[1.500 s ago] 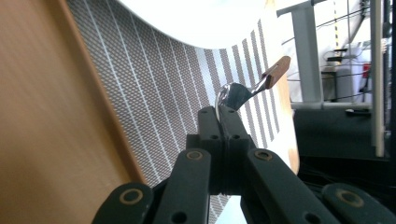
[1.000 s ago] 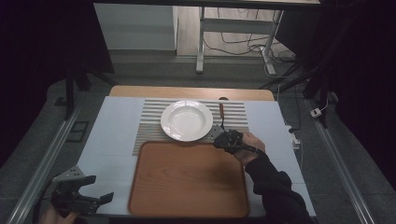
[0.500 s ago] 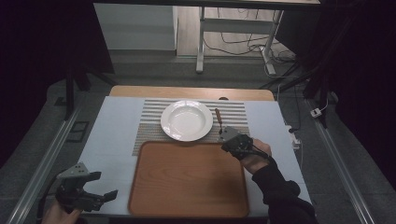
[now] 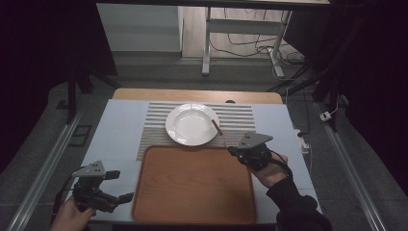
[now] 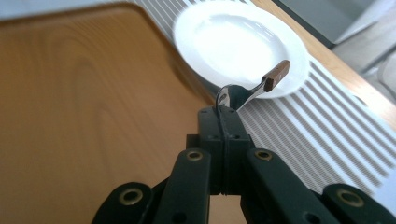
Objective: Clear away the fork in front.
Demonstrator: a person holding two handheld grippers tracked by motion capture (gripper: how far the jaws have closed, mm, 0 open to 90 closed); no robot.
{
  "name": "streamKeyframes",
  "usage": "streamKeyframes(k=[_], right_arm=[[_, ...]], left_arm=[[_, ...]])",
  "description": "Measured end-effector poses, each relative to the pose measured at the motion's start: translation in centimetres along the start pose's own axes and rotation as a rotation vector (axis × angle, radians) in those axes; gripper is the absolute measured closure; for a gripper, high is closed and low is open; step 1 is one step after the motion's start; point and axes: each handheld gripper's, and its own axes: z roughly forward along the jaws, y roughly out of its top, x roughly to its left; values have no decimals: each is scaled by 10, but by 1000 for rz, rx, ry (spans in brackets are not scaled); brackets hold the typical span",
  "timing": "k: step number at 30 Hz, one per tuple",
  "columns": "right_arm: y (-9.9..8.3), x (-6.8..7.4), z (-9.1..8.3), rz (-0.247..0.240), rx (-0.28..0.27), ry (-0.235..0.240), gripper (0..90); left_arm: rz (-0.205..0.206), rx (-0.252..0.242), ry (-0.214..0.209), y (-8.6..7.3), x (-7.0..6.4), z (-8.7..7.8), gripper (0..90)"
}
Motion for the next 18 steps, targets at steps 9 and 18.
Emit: streamKeyframes(k=[9, 18], right_arm=[[-4, 6, -15, 82, -90, 142, 899], [-6, 19, -19, 97, -109, 255, 899]], left_arm=[[62, -4, -18, 21, 0, 14, 0], [161, 53, -18, 44, -9, 33, 0]])
